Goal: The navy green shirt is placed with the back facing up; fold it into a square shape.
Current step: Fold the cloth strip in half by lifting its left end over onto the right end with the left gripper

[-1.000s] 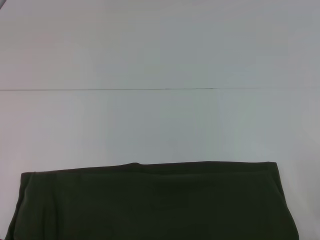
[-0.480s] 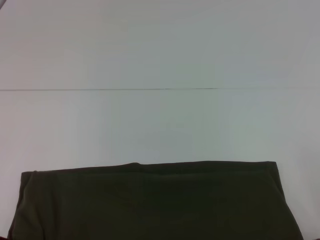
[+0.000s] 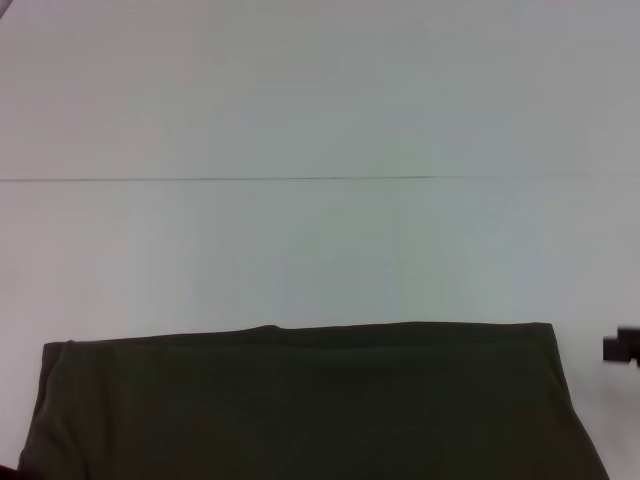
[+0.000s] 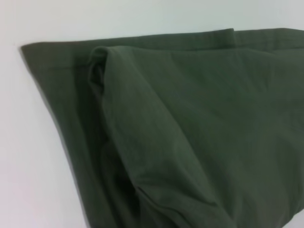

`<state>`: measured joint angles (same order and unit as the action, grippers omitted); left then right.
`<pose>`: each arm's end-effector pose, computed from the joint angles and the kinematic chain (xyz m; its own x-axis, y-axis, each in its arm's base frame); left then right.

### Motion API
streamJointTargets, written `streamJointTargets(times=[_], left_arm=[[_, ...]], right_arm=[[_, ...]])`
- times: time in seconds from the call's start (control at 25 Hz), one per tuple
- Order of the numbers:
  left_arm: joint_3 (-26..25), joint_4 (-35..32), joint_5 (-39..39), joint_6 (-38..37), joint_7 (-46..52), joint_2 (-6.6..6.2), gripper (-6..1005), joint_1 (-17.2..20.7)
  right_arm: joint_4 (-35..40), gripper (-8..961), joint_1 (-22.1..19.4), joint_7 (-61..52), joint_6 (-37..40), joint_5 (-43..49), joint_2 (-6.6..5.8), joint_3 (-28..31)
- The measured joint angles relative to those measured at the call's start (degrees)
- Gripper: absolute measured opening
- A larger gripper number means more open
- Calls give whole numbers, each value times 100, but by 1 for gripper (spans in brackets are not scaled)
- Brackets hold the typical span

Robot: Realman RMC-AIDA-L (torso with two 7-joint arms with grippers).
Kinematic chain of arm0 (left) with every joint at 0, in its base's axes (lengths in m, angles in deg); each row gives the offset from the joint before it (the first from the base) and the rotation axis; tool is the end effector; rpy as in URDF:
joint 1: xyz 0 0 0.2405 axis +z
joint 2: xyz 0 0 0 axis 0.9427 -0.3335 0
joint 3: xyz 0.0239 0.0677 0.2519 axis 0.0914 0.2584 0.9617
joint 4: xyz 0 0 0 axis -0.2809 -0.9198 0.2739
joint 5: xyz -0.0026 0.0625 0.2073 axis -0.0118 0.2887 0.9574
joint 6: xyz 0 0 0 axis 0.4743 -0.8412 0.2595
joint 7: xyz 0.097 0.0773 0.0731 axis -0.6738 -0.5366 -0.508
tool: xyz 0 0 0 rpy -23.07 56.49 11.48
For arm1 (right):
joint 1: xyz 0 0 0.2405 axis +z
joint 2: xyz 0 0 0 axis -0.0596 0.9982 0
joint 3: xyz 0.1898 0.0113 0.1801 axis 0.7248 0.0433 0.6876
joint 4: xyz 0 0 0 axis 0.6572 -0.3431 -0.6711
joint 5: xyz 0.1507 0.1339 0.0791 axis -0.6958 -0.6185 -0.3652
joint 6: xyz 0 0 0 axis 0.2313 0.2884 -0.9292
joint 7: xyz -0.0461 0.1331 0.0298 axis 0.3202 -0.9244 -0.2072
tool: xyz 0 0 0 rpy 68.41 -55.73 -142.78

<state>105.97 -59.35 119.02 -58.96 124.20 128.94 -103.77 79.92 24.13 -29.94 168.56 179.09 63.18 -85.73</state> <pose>-0.3433 0.2897 0.0962 0.3027 0.9524 0.0359 0.9449 -0.2950 -0.1417 0.3356 0.3049 0.0999 0.4778 -0.7278 -0.4920 -0.8365 -0.5480 -0.0017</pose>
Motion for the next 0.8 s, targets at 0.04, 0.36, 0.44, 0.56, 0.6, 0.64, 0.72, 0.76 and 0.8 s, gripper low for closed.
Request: streamJointTargets(times=[0.04,0.36,0.44,0.56,0.6,0.64,0.72,0.76,0.8], left_arm=[[-1,0,0,5,8,0,8,0],[10,1,0,98,299,10,12,41],[26,0,0,97,389,18,22,72],[46,-63,0,52,612,22,37,114],[50,-97,0,42,685,22,43,130],[54,-137,0,40,770,22,48,158],[55,-228,0,38,952,24,58,226],[54,-255,1,37,1003,25,63,252],[55,-278,1,36,1058,25,68,278]], right_arm=[[-7,615,-46,186,-7,-232,13,86],[-60,821,-17,1659,-54,-706,343,104],[-46,820,23,1989,-57,-711,461,103],[-47,820,57,2257,-101,-717,543,110],[-54,820,61,2317,-117,-720,546,120],[-62,820,65,2365,-129,-721,548,130],[-74,820,71,2475,-162,-724,548,146],[-92,820,71,2542,-182,-726,548,153],[-117,820,68,2613,-192,-727,549,158]])
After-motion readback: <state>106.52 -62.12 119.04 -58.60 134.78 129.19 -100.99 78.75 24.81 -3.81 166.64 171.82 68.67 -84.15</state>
